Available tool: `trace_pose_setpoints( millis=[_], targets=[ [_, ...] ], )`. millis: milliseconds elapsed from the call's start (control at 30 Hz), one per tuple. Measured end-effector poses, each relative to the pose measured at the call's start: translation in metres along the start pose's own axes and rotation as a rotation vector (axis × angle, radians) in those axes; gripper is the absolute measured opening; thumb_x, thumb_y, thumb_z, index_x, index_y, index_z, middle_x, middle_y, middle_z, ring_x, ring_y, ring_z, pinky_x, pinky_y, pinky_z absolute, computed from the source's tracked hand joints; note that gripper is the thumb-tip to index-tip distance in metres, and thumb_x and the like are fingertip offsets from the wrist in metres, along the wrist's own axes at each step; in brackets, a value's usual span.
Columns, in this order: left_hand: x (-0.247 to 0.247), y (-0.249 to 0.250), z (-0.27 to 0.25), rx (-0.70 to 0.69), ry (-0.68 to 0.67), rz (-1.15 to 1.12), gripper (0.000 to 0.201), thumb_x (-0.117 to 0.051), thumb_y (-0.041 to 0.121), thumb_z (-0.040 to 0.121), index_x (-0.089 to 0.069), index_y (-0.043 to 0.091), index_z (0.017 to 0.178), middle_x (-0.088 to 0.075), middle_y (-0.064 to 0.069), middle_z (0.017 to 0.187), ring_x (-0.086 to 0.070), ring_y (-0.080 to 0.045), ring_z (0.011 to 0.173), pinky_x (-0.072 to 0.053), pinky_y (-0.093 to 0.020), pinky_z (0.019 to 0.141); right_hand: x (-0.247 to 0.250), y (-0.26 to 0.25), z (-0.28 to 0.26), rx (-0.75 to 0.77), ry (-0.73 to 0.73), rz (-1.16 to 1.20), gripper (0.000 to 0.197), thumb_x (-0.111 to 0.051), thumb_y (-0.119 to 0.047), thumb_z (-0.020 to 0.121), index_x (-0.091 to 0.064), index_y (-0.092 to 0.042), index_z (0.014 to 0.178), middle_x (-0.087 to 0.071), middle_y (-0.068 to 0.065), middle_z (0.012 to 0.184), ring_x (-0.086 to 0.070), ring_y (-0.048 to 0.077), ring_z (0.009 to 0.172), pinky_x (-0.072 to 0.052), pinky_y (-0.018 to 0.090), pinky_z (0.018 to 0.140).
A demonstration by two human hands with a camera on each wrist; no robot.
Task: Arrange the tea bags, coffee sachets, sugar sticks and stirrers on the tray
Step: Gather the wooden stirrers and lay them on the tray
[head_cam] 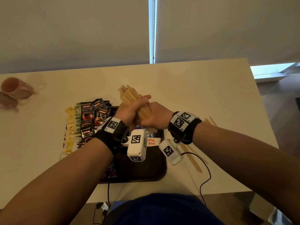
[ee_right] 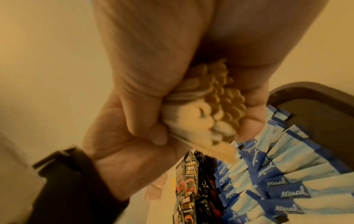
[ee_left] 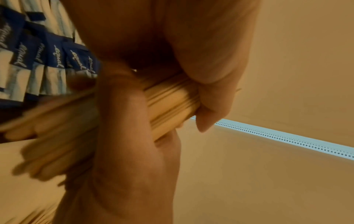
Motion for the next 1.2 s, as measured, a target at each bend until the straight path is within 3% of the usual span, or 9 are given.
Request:
trace_pose_setpoints(
  millis=[167, 267, 433, 500, 633, 733, 867, 1000, 1200],
  targets=[
    [0.017, 0.002, -0.008, 0.018, -0.076, 0.041, 0.03, -0.074, 0.025, 0.076, -0.063, 0.016, 0.103, -0.069, -0.002, 0.09, -0.069, -0.019, 0.086, -0.057, -0.033, 0.072, -0.008, 0.004, -0.002, 0.005, -0.064, -0.177, 0.023, -0.072, -0.028, 0.079, -0.063, -0.011, 0.094, -0.065, 0.007, 0.078, -0.063, 0.023, 0.064, -0.059, 0.041, 0.065],
    [0.032, -0.001, -0.011, 0.02, -0.015, 0.09, 0.028, -0.074, 0.019, 0.083, -0.063, 0.012, 0.108, -0.068, -0.008, 0.096, -0.067, -0.024, 0.093, -0.057, -0.033, 0.072, -0.018, 0.006, 0.0, 0.008, -0.071, -0.173, 0.021, -0.074, -0.025, 0.081, -0.064, -0.011, 0.093, -0.064, 0.003, 0.077, -0.063, 0.019, 0.063, -0.055, 0.03, 0.062],
    [0.049, -0.002, -0.019, 0.033, 0.016, 0.173, 0.056, -0.086, 0.027, 0.069, -0.064, 0.01, 0.118, -0.071, -0.011, 0.11, -0.069, -0.03, 0.105, -0.057, -0.036, 0.073, -0.033, -0.003, -0.005, -0.004, -0.026, -0.064, 0.023, -0.073, -0.018, 0.083, -0.065, -0.005, 0.101, -0.07, 0.013, 0.087, -0.069, 0.026, 0.07, -0.058, 0.035, 0.065],
    [0.061, 0.01, -0.019, 0.001, 0.049, 0.194, 0.056, -0.083, 0.035, 0.07, -0.063, 0.018, 0.12, -0.067, -0.007, 0.114, -0.067, -0.025, 0.104, -0.055, -0.032, 0.069, -0.044, 0.004, -0.01, -0.061, -0.033, -0.124, 0.029, -0.073, -0.017, 0.083, -0.063, 0.0, 0.104, -0.068, 0.016, 0.089, -0.068, 0.031, 0.073, -0.058, 0.037, 0.066],
    [0.094, 0.031, -0.018, -0.018, 0.199, 0.119, 0.057, -0.068, 0.053, 0.086, -0.056, 0.021, 0.131, -0.06, 0.0, 0.129, -0.057, -0.017, 0.115, -0.046, -0.034, 0.082, -0.086, 0.033, -0.02, -0.19, -0.174, -0.438, 0.043, -0.076, -0.029, 0.082, -0.058, -0.006, 0.114, -0.062, 0.008, 0.1, -0.062, 0.024, 0.089, -0.05, 0.031, 0.072],
    [0.107, 0.031, -0.021, 0.005, 0.186, 0.129, 0.038, -0.061, 0.047, 0.094, -0.062, 0.02, 0.12, -0.065, 0.0, 0.12, -0.06, -0.015, 0.105, -0.046, -0.03, 0.079, -0.12, 0.05, -0.025, -0.264, -0.311, -0.631, 0.057, -0.074, -0.034, 0.084, -0.053, -0.008, 0.13, -0.06, 0.012, 0.124, -0.06, 0.028, 0.11, -0.05, 0.034, 0.089],
    [0.106, 0.014, -0.026, 0.086, 0.063, 0.163, 0.018, -0.063, 0.03, 0.096, -0.066, 0.018, 0.108, -0.072, -0.002, 0.102, -0.066, -0.017, 0.085, -0.05, -0.029, 0.068, -0.14, 0.066, -0.027, -0.306, -0.374, -0.732, 0.048, -0.073, -0.029, 0.086, -0.056, -0.01, 0.126, -0.06, 0.012, 0.123, -0.06, 0.028, 0.109, -0.053, 0.039, 0.093],
    [0.103, 0.002, -0.03, 0.128, -0.017, 0.257, 0.021, -0.065, 0.027, 0.095, -0.066, 0.017, 0.113, -0.073, -0.001, 0.1, -0.068, -0.015, 0.078, -0.052, -0.028, 0.067, -0.143, 0.064, -0.029, -0.287, -0.332, -0.795, 0.045, -0.072, -0.026, 0.087, -0.057, -0.012, 0.126, -0.058, 0.009, 0.122, -0.06, 0.028, 0.109, -0.053, 0.04, 0.094],
    [0.104, 0.002, -0.035, 0.121, -0.034, 0.254, 0.027, -0.066, 0.028, 0.095, -0.066, 0.015, 0.118, -0.073, -0.001, 0.102, -0.069, -0.015, 0.078, -0.052, -0.027, 0.065, -0.143, 0.066, -0.031, -0.244, -0.281, -0.799, 0.067, -0.071, -0.034, 0.087, -0.034, -0.017, 0.14, -0.05, 0.008, 0.13, -0.054, 0.027, 0.114, -0.052, 0.041, 0.092]
  ],
)
Point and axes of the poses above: each hand's wrist, its own z-axis towards the middle knuckle, its own x-axis out of the back of the hand, y = z × x, the point moved 6 cm from there along z, towards the middle knuckle
